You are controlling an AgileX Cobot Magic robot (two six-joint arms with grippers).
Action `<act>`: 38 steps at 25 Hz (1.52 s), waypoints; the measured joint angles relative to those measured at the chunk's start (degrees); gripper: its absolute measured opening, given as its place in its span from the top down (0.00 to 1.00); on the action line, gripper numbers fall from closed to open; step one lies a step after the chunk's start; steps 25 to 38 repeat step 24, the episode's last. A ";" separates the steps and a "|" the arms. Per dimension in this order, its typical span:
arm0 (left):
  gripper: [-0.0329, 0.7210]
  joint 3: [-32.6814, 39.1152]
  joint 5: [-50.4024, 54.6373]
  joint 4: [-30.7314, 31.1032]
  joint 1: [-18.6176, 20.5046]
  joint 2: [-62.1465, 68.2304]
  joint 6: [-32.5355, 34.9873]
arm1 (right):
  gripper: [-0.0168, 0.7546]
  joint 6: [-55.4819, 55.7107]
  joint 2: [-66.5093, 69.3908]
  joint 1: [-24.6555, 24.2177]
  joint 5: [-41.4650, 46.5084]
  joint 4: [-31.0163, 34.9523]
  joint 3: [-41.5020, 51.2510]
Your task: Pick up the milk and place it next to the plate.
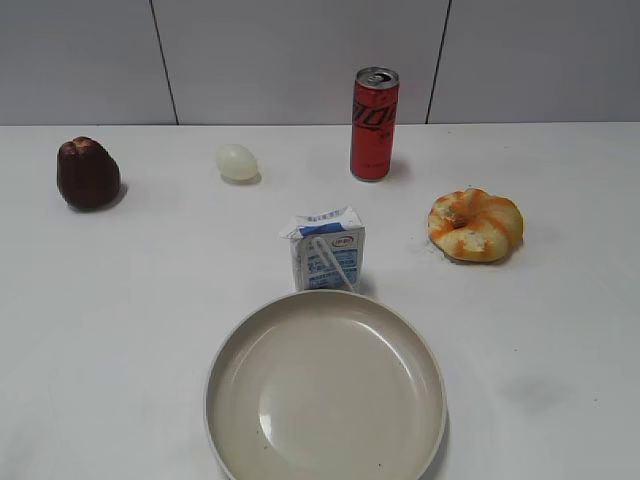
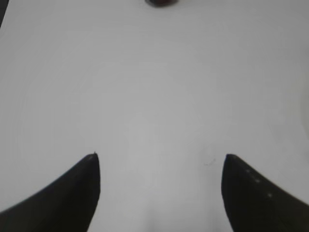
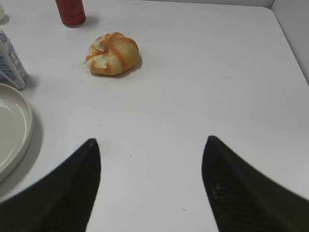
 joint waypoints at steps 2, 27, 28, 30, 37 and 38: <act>0.17 0.47 0.62 0.00 0.00 -3.12 0.04 | 0.33 0.00 0.00 0.00 0.00 0.00 0.00; 0.18 0.54 0.84 -0.15 0.00 -14.04 0.66 | 0.33 0.00 0.00 0.00 0.00 0.00 0.00; 0.18 0.54 0.84 -0.15 0.00 -14.04 0.66 | 0.33 0.00 0.00 0.00 0.00 0.00 0.00; 0.18 0.54 0.84 -0.15 0.00 -14.04 0.66 | 0.33 0.00 0.00 0.00 0.00 0.00 0.00; 0.18 0.54 0.84 -0.15 0.00 -14.04 0.66 | 0.33 0.00 0.00 0.00 0.00 0.00 0.00; 0.18 0.54 0.84 -0.15 0.00 -14.04 0.66 | 0.33 0.00 0.00 0.00 0.00 0.00 0.00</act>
